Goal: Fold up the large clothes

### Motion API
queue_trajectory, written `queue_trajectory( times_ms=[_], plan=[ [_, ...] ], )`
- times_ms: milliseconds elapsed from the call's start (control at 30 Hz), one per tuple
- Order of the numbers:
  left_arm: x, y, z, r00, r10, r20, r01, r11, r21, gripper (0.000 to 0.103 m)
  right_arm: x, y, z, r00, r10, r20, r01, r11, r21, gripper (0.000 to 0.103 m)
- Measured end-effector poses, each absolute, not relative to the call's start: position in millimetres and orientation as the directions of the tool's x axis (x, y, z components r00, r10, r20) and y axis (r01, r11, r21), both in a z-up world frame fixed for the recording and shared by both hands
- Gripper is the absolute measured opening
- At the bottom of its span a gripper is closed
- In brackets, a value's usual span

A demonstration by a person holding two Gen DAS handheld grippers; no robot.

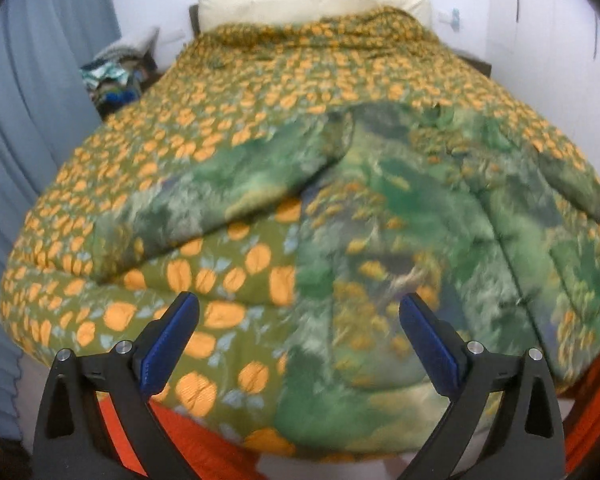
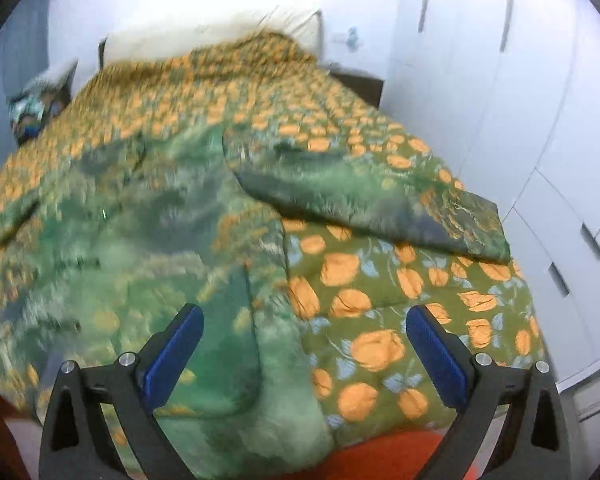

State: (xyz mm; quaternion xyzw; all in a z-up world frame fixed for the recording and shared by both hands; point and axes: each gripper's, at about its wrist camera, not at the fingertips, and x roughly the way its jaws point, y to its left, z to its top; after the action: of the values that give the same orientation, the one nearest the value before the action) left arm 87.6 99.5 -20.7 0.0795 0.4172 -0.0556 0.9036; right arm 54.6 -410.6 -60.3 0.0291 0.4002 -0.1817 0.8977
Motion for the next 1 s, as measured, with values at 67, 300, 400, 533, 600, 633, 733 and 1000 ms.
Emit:
queue_trajectory(
  times_ms=[67,300,400,533,600,633,733,1000],
  plan=[
    [83.0,86.1,-19.9,0.648,-0.065,-0.759,0.19,0.979,0.077,0.1,56.3,-401.8,-60.9,0.642,-0.302,-0.705,0.366,0.929,-0.065,0.1],
    [70.5,49.1,-36.2,0.616,-0.12,-0.778,0.257,0.965,0.055,0.1,40.6,-369.2,-78.9,0.679,-0.309,-0.666,0.305,0.944,-0.127,0.1],
    [72.2,40.0,-45.2,0.587,-0.118,-0.801,0.264,0.963,0.051,0.101,42.8,-367.7,-82.2,0.676,-0.304,-0.671,0.289,0.947,-0.138,0.1],
    [71.4,37.0,-50.4,0.578,-0.13,-0.805,0.273,0.961,0.041,0.101,43.2,-370.5,-81.9,0.671,-0.319,-0.669,0.308,0.941,-0.141,0.1],
    [75.2,40.0,-53.4,0.578,-0.123,-0.807,0.252,0.967,0.033,0.101,44.2,-370.7,-83.4,0.666,-0.316,-0.675,0.308,0.942,-0.137,0.1],
    [79.3,41.2,-55.7,0.576,-0.111,-0.81,0.237,0.971,0.035,0.101,44.5,-370.4,-84.1,0.664,-0.314,-0.679,0.305,0.942,-0.138,0.1],
    [91.4,42.6,-65.2,0.582,-0.1,-0.807,0.207,0.978,0.029,0.101,46.3,-367.4,-87.1,0.654,-0.315,-0.688,0.296,0.943,-0.15,0.1],
    [116.1,36.6,-126.2,0.527,-0.019,-0.85,0.166,0.983,0.081,0.101,72.6,-351.0,-93.3,0.64,-0.228,-0.734,0.241,0.966,-0.09,0.1]
  ],
)
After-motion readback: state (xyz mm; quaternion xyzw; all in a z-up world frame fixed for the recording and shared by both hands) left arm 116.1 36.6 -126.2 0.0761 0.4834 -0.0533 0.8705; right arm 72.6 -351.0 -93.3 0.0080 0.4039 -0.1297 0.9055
